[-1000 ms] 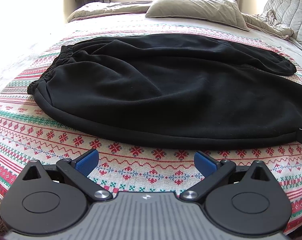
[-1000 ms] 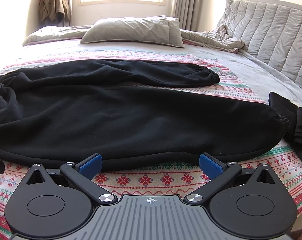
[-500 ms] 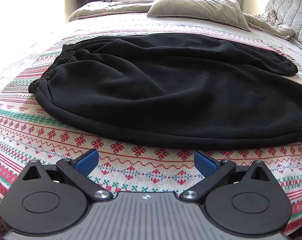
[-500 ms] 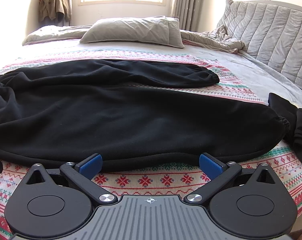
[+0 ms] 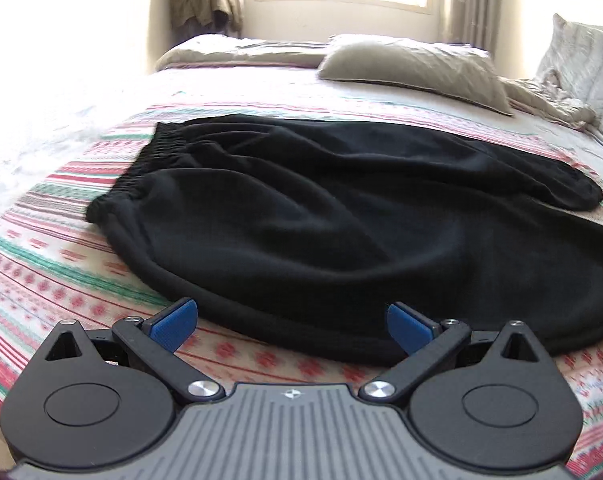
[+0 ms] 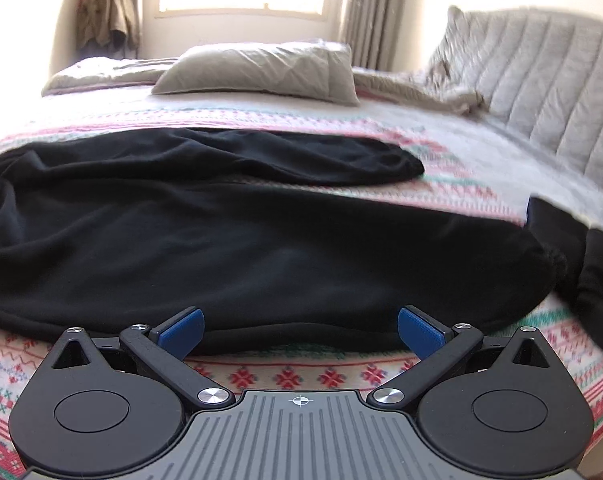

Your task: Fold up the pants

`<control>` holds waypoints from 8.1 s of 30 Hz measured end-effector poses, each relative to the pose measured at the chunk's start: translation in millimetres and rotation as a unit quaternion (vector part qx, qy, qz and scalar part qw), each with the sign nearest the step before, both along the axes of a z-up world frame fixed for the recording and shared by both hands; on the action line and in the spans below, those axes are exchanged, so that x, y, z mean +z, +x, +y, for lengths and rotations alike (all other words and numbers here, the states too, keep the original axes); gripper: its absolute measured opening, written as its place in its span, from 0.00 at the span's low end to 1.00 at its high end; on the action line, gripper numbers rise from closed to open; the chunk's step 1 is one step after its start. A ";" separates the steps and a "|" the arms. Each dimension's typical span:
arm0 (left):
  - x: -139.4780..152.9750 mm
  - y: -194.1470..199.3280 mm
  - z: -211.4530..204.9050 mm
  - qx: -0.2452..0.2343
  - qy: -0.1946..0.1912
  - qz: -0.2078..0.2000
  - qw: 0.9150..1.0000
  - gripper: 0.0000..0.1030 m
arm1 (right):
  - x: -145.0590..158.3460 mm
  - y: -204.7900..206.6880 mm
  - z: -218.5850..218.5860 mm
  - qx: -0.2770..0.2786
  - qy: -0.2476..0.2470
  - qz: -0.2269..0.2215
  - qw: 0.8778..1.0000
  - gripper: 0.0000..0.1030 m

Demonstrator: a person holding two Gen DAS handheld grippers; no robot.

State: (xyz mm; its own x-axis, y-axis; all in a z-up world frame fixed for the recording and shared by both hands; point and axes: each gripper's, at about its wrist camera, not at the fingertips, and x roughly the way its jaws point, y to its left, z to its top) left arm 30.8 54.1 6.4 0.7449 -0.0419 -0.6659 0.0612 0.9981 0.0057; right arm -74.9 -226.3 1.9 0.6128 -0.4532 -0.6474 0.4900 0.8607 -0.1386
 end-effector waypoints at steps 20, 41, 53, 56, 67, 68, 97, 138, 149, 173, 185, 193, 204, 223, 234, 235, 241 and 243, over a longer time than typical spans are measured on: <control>-18.6 78.6 145.8 0.096 -0.192 0.050 0.975 0.80 | -13.4 -67.1 -192.5 -0.198 0.226 -0.040 0.953 0.93; 29.2 48.1 190.1 0.114 -0.154 0.002 0.981 0.12 | 18.4 -79.5 -171.7 -0.174 0.220 -0.093 0.955 0.09; -9.4 53.3 184.5 0.093 -0.079 0.071 0.990 0.31 | -5.3 -122.1 -176.6 -0.184 0.241 0.014 0.953 0.38; 5.1 44.4 175.3 0.079 -0.065 0.039 0.994 0.49 | 9.6 -136.7 -178.9 -0.196 0.201 0.020 0.960 0.68; 40.1 18.2 42.0 -0.112 -0.048 -0.027 0.992 1.00 | 35.6 -130.3 -235.5 -0.214 0.256 -0.070 0.940 0.67; 39.2 17.6 27.4 -0.132 -0.051 -0.029 0.990 1.00 | 29.0 -124.9 -242.2 -0.218 0.272 -0.066 0.935 0.67; -39.1 20.2 -111.6 -0.326 -0.065 -0.001 0.943 1.00 | 28.9 -59.2 -194.9 -0.066 -0.015 -0.062 0.996 0.24; 38.0 247.7 -357.8 -0.370 -0.022 -0.037 0.928 1.00 | -22.0 127.5 -326.7 -0.205 0.262 -0.159 0.930 0.76; -34.9 362.3 -458.9 -0.441 -0.062 0.015 0.895 1.00 | -60.2 150.6 -338.7 -0.173 0.180 -0.184 0.950 0.63; -50.8 362.0 -500.8 -0.489 -0.164 0.025 0.856 0.10 | -51.5 129.1 -334.1 -0.192 0.205 -0.241 0.929 0.15; -59.2 354.9 -497.8 -0.443 -0.154 0.018 0.883 0.49 | -63.0 137.0 -343.1 -0.193 0.211 -0.200 0.937 0.24; -43.8 333.3 -458.1 -0.387 -0.103 0.011 0.916 0.82 | -54.4 141.1 -335.2 -0.173 0.180 -0.184 0.951 0.63; -1.4 299.6 -350.4 -0.281 -0.007 0.002 0.960 0.95 | -37.5 147.7 -309.9 -0.139 0.181 -0.166 0.959 0.80; 80.2 167.8 -176.0 -0.158 0.045 -0.031 0.986 1.00 | 56.3 157.0 -144.4 0.013 0.156 -0.105 0.982 0.92; 64.2 140.9 -99.8 -0.090 -0.010 -0.042 0.995 1.00 | 62.3 182.4 -68.8 0.063 0.139 -0.054 0.987 0.93; 58.8 142.2 -93.8 -0.084 -0.017 -0.042 0.995 1.00 | 60.1 187.3 -64.6 0.064 0.139 -0.048 0.987 0.93; 19.5 149.0 -51.1 -0.021 -0.050 -0.065 0.996 1.00 | 41.0 224.4 -38.7 0.080 0.128 -0.004 0.988 0.93; 13.4 161.2 -45.2 -0.001 -0.033 -0.047 0.998 1.00 | 31.0 239.1 -28.5 0.089 0.113 0.018 0.989 0.93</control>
